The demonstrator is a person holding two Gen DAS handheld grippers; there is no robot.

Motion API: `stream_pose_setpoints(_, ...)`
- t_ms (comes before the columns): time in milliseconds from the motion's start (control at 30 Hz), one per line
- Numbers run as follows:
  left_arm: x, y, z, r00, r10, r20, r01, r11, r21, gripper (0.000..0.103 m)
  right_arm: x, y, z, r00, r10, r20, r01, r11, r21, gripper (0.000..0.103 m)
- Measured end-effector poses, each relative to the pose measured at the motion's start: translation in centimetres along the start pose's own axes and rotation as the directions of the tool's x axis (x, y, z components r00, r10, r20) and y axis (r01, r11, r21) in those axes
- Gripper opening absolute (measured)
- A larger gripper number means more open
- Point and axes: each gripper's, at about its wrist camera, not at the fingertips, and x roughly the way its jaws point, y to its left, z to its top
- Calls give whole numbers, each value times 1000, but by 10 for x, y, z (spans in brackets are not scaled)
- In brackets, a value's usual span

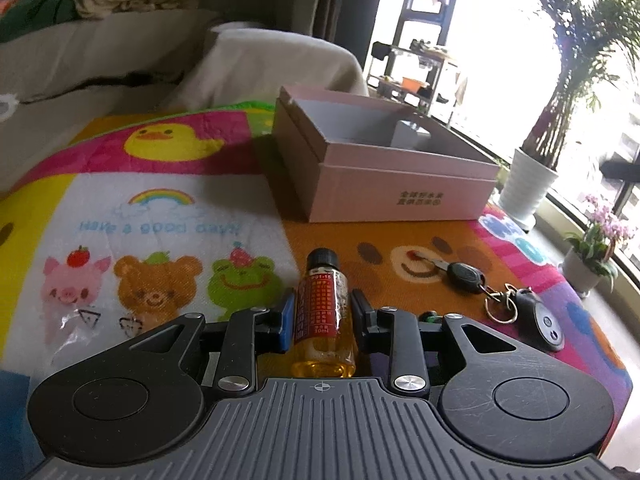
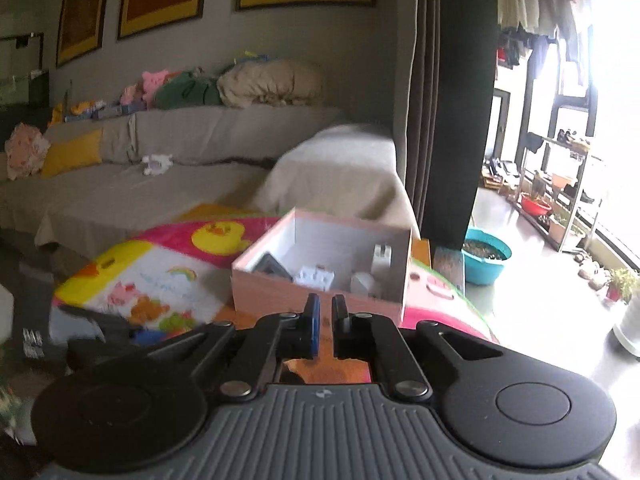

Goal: Organize rigid objects

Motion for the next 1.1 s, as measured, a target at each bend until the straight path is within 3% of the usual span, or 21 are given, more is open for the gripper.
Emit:
stream_pose_setpoints(100, 1, 1, 0, 1000, -4, 3, 4, 1000, -2, 32, 5, -3, -20, 998, 24, -59, -24, 1000, 4, 12)
stream_pose_setpoints(200, 0, 0, -1, 1000, -1, 6, 1, 1000, 3, 32, 16, -5, -45, 989, 62, -133, -55, 997, 54, 46)
stream_pose_setpoints(233, 0, -1, -1, 1000, 2, 7, -2, 1000, 6, 32, 21, -4, -53, 986, 62, -154, -52, 996, 74, 49)
stream_pose_setpoints(433, 0, -5, -3, 1000, 20, 11, -20, 999, 30, 33, 57, -3, -88, 962, 52, -267, -4, 984, 176, 50)
stream_pose_setpoints(467, 0, -5, -3, 1000, 19, 11, -20, 999, 29, 33, 57, 1, -89, 971, 34, -235, 6, 986, 167, 51)
stream_pose_setpoints(567, 0, -5, -2, 1000, 20, 11, -20, 999, 29, 33, 63, 17, -89, 970, -17, -243, 43, 994, 100, 52)
stream_pose_setpoints(633, 0, -5, -3, 1000, 19, 11, -20, 999, 28, 33, 62, 29, -90, 972, -48, -232, 59, 997, 44, 39)
stream_pose_setpoints(800, 0, -3, -2, 1000, 10, 11, -10, 1000, 14, 33, 62, 33, -80, 971, -1, -239, 8, 999, 32, 39)
stream_pose_setpoints(1100, 1, -4, -3, 1000, 20, 12, -20, 1000, 24, 33, 8, 16, -18, 999, 32, -26, -31, 998, 62, 39)
